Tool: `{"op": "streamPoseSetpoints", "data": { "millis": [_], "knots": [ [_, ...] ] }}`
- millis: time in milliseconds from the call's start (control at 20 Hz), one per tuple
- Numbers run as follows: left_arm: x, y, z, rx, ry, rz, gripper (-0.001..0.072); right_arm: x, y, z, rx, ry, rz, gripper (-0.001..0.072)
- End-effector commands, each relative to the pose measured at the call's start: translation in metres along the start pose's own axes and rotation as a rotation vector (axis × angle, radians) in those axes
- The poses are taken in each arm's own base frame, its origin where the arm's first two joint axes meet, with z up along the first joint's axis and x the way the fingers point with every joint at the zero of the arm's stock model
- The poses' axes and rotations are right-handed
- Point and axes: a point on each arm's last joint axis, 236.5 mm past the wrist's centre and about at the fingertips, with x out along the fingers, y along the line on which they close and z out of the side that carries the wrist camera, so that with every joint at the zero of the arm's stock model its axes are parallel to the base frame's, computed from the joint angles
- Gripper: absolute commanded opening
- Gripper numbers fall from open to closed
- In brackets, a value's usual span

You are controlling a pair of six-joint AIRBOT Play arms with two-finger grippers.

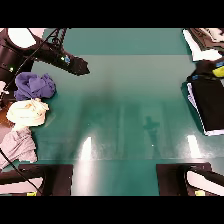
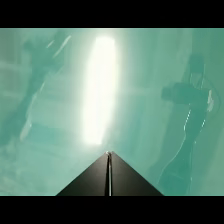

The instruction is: Fold the shirts.

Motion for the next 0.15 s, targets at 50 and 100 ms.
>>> {"op": "streamPoseSetpoints", "data": {
  "millis": [50, 100],
  "knots": [
    [0.0000, 0.0002, 0.0000, 0.001, 0.000, 0.001, 0.0025, 0.0135, 0.0490, -0.0059, -0.135, 0.023, 0.050, 0.0018],
    [0.0000, 0.0002, 0.0000, 0.001, 0.000, 0.001, 0.0026, 0.0143, 0.0522, -0.0070, -0.143, 0.027, 0.054, 0.0018]
  ]
}}
